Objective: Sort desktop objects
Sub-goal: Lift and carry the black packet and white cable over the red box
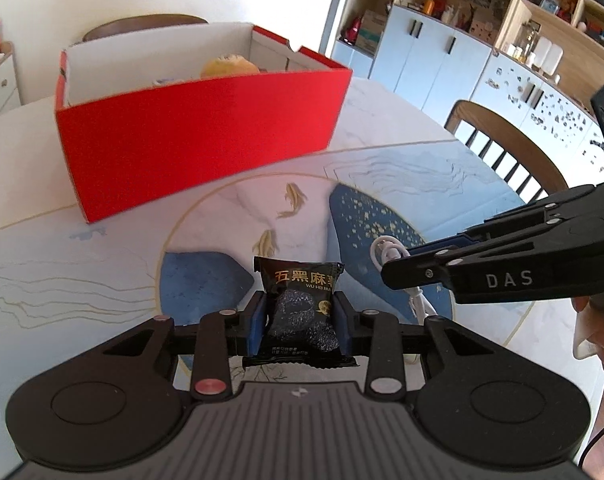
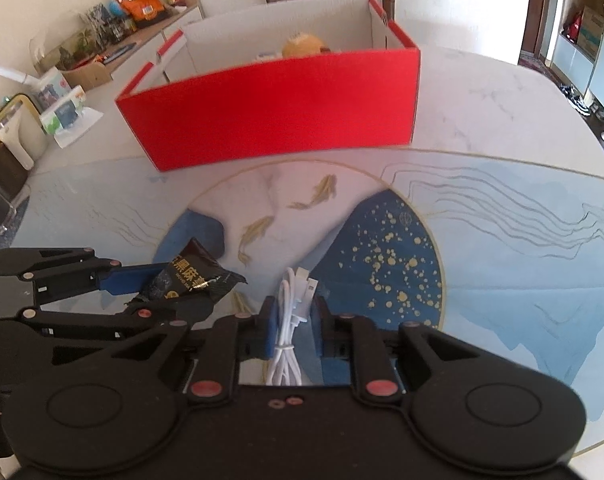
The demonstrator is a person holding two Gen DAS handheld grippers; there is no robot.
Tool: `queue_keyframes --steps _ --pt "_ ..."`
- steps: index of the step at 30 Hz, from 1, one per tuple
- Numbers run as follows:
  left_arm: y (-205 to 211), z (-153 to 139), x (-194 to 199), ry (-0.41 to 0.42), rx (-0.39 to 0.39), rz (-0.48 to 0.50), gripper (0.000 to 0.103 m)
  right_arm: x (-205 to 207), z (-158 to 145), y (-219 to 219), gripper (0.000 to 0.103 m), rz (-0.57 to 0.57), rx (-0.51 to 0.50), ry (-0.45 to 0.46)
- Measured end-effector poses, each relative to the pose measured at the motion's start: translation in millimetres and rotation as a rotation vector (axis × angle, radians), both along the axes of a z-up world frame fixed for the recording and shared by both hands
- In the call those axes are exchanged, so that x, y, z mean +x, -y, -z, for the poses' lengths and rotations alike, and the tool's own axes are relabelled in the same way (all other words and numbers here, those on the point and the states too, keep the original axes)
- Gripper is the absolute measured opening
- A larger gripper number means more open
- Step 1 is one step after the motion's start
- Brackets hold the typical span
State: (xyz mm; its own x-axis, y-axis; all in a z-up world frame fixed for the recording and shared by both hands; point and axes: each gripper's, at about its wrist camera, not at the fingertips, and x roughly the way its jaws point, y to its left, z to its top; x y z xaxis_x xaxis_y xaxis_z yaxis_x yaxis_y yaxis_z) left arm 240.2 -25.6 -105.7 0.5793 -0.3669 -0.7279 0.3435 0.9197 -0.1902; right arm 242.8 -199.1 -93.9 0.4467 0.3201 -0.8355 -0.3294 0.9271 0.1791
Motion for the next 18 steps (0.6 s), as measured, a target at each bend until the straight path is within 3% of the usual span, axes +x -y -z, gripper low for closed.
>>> queue_keyframes --steps 18 --pt "-10.5 -79.0 19.4 0.125 -0.001 -0.059 0.034 21.6 -74.8 -5.0 0.017 -0.019 0.081 0.142"
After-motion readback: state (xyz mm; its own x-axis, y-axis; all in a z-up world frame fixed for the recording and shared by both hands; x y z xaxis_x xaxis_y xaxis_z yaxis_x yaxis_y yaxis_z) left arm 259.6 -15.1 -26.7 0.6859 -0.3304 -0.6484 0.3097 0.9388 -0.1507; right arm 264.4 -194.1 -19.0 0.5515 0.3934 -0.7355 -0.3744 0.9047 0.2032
